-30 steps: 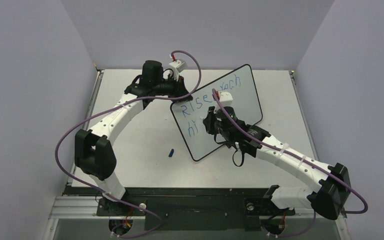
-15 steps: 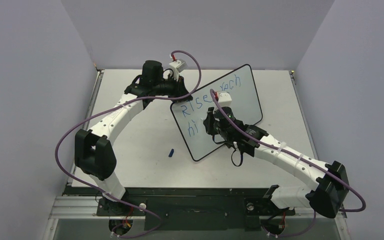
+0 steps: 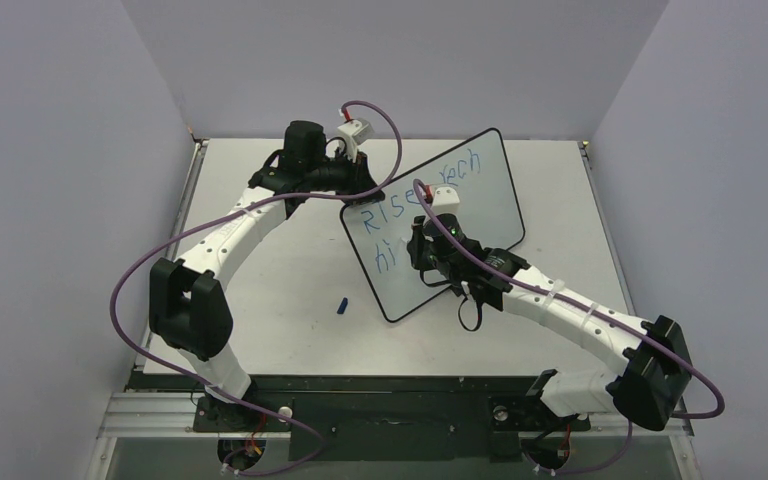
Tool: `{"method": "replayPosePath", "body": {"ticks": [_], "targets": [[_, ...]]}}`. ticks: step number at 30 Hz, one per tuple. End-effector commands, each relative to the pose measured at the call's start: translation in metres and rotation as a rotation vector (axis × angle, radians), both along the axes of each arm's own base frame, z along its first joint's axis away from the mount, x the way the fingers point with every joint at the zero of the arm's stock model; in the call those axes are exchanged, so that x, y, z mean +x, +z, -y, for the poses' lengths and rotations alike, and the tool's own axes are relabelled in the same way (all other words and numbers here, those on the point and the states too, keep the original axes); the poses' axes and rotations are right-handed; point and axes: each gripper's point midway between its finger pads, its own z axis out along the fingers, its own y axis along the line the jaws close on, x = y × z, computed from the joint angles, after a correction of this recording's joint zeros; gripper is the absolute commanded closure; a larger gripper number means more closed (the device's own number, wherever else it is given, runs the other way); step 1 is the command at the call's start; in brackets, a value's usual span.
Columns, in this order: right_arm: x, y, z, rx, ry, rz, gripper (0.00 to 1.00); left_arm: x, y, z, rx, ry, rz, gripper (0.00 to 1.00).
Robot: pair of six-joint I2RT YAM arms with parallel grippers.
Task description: Write a sentence on the whiteboard
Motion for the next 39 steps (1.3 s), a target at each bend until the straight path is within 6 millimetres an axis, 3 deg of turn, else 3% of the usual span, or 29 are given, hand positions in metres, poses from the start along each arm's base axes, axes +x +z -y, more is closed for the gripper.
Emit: {"method": "replayPosePath", "body": {"ticks": [1,14,22,32,39], "targets": [[0.007,0.007,-0.008,0.024,-0.001,0.012,1.00,0.009,0.046,-0.002,-0.032,-0.003,0.206,1.00],[-0.003,0.006,-0.027,0.035,0.075,0.001,1.00,0.009,0.046,-0.002,-0.032,-0.003,0.206,1.00],[-0.013,-0.004,-0.029,0.029,0.093,-0.019,1.00,0.009,0.045,-0.002,-0.031,-0.004,0.207,1.00],[-0.025,-0.019,-0.019,0.018,0.076,-0.040,1.00,0.009,0.046,-0.002,-0.032,-0.003,0.207,1.00],[-0.022,-0.023,-0.005,-0.007,0.033,-0.038,1.00,0.009,0.046,-0.002,-0.032,-0.002,0.208,1.00]]}}
